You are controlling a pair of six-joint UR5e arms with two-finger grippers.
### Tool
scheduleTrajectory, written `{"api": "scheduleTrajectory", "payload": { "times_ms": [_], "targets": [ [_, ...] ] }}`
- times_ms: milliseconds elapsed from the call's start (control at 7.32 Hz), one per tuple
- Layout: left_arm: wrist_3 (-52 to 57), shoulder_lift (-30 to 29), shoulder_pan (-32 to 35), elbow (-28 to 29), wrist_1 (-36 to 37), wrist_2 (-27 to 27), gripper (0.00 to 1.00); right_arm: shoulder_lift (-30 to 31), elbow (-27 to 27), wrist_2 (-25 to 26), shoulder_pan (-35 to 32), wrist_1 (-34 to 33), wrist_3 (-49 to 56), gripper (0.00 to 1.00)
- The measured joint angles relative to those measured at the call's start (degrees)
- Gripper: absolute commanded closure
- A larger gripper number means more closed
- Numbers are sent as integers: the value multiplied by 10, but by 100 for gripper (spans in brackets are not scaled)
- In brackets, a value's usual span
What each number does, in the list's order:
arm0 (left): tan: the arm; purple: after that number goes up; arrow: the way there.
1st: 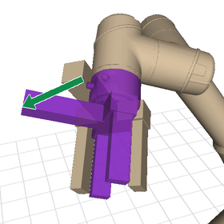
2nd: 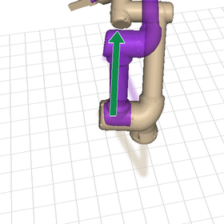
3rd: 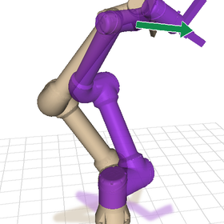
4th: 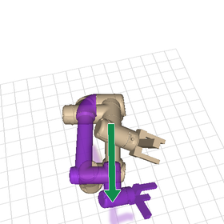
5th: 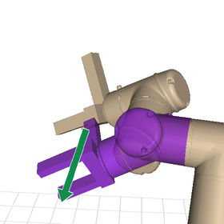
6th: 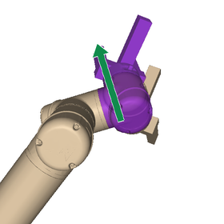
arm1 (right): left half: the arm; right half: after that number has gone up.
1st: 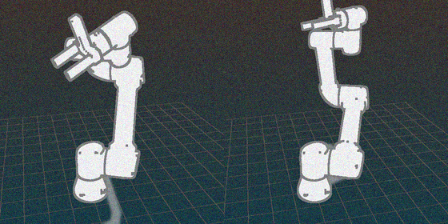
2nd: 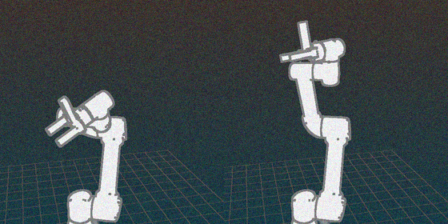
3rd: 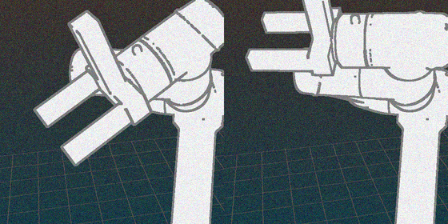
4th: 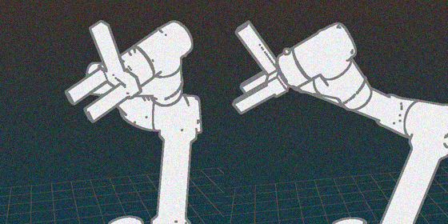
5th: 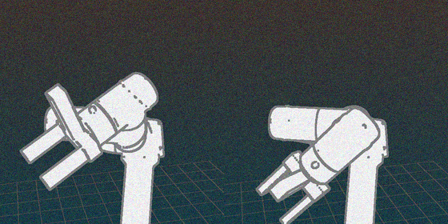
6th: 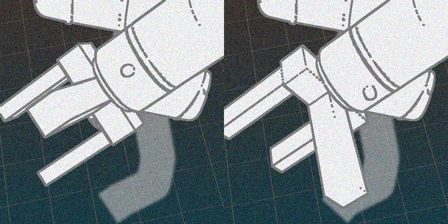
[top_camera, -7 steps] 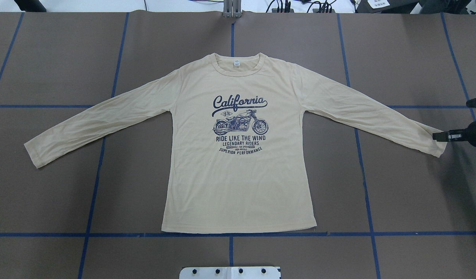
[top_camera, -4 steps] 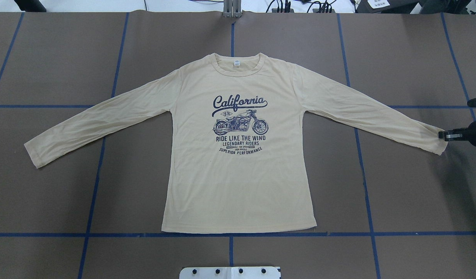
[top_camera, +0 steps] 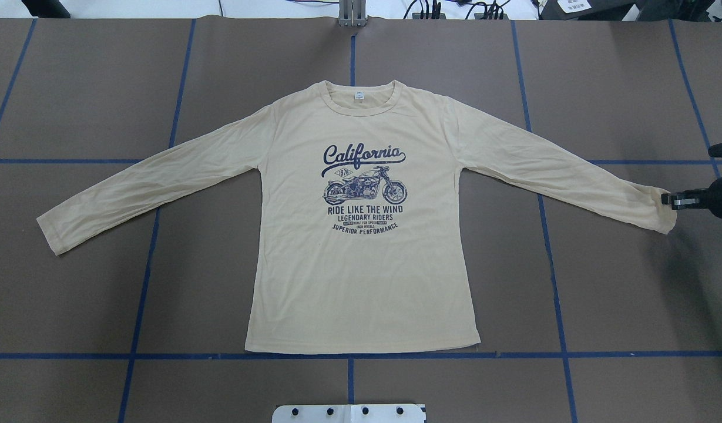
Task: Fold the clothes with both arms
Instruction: 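Lower the right gripper and grasp the cuff of the nearby sleeve, then carry the sleeve cuff across the shirt body toward the other sleeve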
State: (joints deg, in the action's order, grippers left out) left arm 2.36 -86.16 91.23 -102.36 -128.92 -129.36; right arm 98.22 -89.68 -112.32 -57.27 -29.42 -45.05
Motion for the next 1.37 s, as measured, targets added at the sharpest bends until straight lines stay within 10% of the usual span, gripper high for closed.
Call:
{"api": "scheduleTrajectory", "payload": {
  "times_ms": [410, 683, 1366],
  "targets": [
    [-1, 3, 0, 0, -2, 0, 0, -53, -193, 9, -7, -235, -48, 100],
    [-1, 4, 0, 0, -2, 0, 0, -196, -225, 78, 50, -375, -146, 100],
    [-2, 7, 0, 0, -2, 0, 0, -587, -14, 240, 163, -606, -316, 100]
  ]
}}
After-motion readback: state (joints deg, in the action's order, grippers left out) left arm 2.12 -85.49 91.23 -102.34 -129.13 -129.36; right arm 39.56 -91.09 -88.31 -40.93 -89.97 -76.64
